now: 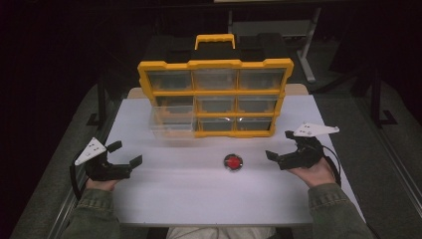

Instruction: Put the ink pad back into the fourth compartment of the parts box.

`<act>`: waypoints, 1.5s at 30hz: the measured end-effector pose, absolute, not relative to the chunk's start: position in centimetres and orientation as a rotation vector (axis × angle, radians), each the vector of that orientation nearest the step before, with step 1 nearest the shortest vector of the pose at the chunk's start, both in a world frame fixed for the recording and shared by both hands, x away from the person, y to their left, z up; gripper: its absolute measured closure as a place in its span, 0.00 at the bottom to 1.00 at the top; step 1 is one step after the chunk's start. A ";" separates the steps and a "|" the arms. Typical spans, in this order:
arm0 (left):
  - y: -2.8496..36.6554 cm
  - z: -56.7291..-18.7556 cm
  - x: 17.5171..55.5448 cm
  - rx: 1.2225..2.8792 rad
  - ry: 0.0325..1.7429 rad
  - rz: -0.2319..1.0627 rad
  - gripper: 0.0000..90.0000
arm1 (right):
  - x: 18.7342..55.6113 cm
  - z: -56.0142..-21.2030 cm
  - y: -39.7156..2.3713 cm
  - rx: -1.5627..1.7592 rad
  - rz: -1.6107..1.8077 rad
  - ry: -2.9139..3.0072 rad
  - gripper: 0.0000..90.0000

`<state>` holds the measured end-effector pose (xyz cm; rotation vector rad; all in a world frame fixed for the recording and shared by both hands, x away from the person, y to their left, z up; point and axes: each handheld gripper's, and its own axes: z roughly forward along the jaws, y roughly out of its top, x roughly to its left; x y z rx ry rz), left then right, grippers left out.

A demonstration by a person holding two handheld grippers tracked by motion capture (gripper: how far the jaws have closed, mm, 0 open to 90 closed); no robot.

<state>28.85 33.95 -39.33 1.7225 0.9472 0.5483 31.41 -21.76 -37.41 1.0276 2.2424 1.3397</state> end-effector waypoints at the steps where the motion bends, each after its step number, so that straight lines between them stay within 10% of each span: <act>1: 34.0 -39.3 28.8 1.718 0.948 0.548 0.00 | 31.6 -37.3 -21.5 1.020 1.332 2.253 0.00; 45: 33.3 -39.6 29.5 1.757 0.931 0.527 0.00 | 34.8 -36.5 -14.5 0.850 1.205 2.504 0.00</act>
